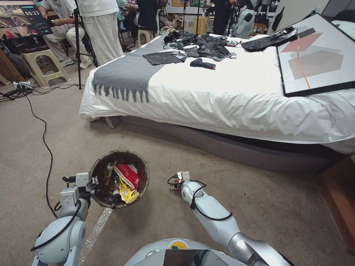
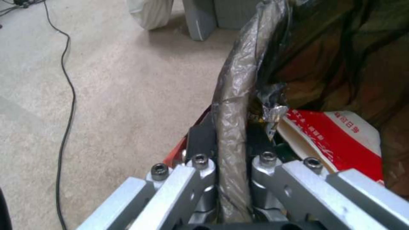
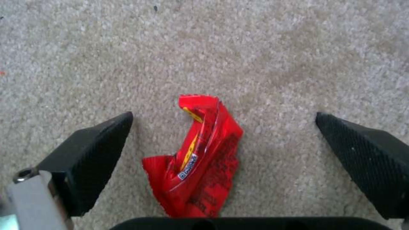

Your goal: Pick up the trash bin, then pick up the garbage from the floor and place it into the trash bin.

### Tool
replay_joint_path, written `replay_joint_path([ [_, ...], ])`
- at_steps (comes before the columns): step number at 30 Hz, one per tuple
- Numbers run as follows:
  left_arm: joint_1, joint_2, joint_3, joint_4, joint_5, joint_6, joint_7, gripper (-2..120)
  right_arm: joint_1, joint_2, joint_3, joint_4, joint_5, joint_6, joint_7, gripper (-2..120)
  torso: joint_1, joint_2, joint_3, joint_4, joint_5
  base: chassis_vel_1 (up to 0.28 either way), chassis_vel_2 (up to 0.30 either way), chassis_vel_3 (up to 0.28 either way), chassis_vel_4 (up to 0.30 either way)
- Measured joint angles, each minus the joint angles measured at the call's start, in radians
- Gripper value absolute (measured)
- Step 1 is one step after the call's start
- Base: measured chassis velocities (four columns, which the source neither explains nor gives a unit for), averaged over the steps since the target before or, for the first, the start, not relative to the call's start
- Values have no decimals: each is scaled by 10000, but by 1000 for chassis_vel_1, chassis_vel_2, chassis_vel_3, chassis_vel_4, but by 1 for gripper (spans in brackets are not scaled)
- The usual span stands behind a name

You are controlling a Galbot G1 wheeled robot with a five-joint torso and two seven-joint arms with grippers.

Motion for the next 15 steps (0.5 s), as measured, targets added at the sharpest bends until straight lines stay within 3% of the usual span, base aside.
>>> replay_joint_path([
  [6, -8, 30, -11, 6, -10, -4, 6, 4, -314, 13, 21, 177, -4, 36, 143, 99, 0, -1, 1, 4, 2, 0, 0, 0, 0],
  [8, -25, 62, -24, 41, -24, -5, 11, 4, -529, -49, 1, 434, 70, -38, 322, 89, 0, -1, 1, 0, 0, 0, 0, 0, 0],
  [12, -60, 74, -26, 58, -42, -5, 13, 4, -637, -137, -74, 593, 139, -113, 445, 84, 0, 0, 0, -3, -4, 0, 0, 0, 0],
  [15, -102, 80, -22, 68, -67, -7, 13, 4, -725, -180, -117, 650, 179, -129, 526, 68, -1, 2, -1, -7, -9, 0, 0, 0, 0],
])
